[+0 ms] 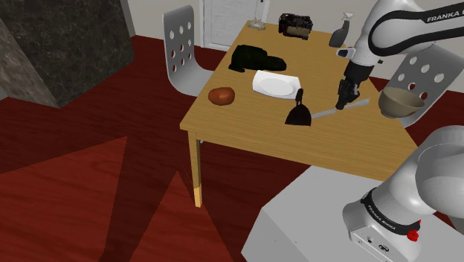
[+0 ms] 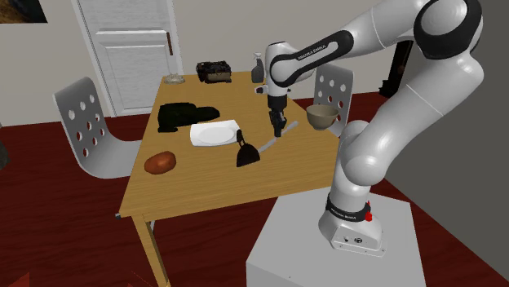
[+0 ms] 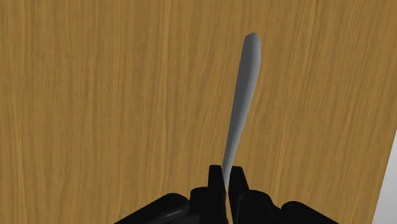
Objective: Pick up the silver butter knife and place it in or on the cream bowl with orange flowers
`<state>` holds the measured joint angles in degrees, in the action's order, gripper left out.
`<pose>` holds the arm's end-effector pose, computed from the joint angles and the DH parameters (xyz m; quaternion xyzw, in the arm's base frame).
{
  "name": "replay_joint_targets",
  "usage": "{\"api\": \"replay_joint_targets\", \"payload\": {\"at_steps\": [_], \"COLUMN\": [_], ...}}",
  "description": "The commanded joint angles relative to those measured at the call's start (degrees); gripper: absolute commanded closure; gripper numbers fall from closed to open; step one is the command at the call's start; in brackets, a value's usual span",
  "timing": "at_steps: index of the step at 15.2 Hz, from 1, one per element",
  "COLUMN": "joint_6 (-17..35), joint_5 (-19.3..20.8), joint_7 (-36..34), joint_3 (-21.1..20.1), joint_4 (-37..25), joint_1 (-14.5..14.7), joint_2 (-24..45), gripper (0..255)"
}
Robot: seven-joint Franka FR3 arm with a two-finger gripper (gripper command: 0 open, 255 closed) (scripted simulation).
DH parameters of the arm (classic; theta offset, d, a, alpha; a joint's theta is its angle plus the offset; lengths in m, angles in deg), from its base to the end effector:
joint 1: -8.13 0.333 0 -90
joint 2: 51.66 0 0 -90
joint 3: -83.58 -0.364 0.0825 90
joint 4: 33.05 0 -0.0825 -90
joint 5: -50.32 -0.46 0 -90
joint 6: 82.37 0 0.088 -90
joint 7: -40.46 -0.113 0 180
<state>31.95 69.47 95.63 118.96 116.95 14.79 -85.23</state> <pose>0.3568 -0.2052 0.3911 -0.9348 -0.3515 0.0284 0.0425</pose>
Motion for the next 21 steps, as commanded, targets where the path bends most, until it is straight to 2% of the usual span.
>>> {"api": "replay_joint_targets", "payload": {"at_steps": [1, 21], "joint_6": [-1.9, -18.2], "joint_5": [-0.2, -3.1], "joint_7": [0.0, -0.2], "joint_3": [-0.6, -5.6], "joint_4": [-1.0, -13.6], "joint_1": [-0.1, 0.4], "joint_2": [-0.8, -4.5], "gripper": [255, 255]}}
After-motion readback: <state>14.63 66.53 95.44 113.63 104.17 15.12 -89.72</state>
